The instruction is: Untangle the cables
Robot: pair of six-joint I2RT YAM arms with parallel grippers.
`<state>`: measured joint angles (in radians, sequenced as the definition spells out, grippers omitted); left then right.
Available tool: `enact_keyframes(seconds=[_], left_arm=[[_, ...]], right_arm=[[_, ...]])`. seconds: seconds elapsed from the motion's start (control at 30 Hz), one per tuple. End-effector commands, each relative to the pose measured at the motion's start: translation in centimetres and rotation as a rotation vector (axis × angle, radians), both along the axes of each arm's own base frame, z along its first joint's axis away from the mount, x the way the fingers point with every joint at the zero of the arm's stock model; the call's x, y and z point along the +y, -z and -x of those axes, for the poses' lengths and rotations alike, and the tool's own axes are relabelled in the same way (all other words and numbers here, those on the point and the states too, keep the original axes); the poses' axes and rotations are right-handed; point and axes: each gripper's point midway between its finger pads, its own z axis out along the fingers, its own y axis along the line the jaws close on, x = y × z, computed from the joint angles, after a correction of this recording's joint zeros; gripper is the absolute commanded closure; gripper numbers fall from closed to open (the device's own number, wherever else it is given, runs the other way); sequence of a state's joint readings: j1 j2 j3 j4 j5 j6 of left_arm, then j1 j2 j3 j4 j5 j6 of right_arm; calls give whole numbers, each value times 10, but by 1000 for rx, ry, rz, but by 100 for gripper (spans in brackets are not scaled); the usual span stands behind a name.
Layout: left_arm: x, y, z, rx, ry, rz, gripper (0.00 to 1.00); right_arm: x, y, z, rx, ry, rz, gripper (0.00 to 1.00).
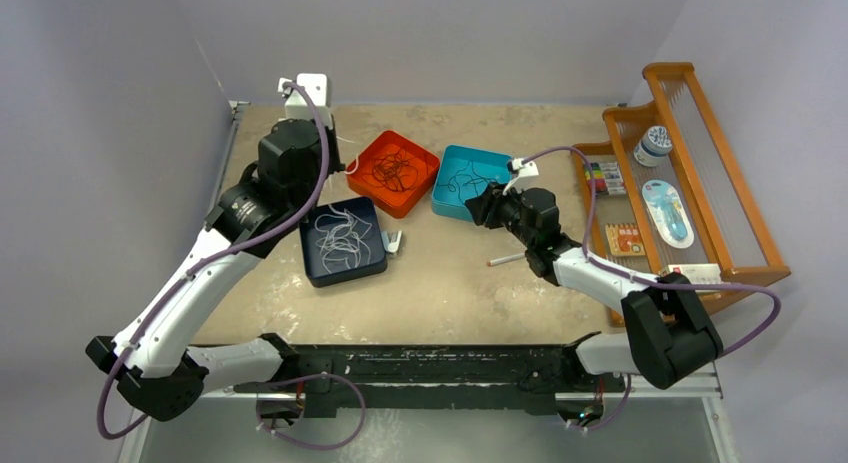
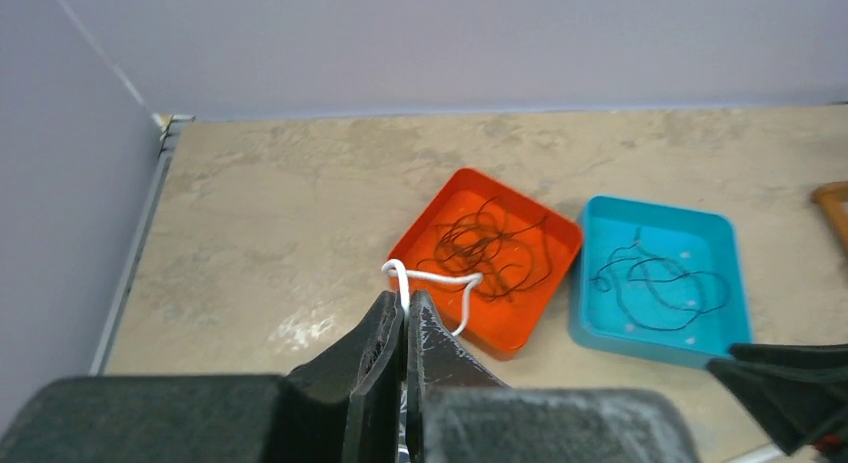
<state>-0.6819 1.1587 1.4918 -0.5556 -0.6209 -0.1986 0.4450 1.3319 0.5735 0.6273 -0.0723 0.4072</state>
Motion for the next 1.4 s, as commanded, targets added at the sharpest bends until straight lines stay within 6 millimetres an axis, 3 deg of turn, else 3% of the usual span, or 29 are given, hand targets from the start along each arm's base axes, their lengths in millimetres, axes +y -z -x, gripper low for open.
enact_keyframes(seconds=[0.0, 0.23, 0.47, 1.1, 1.37], left_arm=[[8, 20, -8, 13, -17, 4, 100], [19, 74, -19, 105, -68, -28, 100], [31, 101, -23, 159, -98, -15, 100], [23, 227, -19, 409, -159, 38, 100], [48, 266, -9, 444, -348, 64, 100]], right_arm=[[8, -36, -9, -102, -23, -31, 54], [11, -36, -11, -105, -39, -29, 53], [10, -36, -10, -107, -35, -27, 53], [7, -41, -7, -133, -33, -26, 51], [0, -47, -2, -158, -12, -23, 50]])
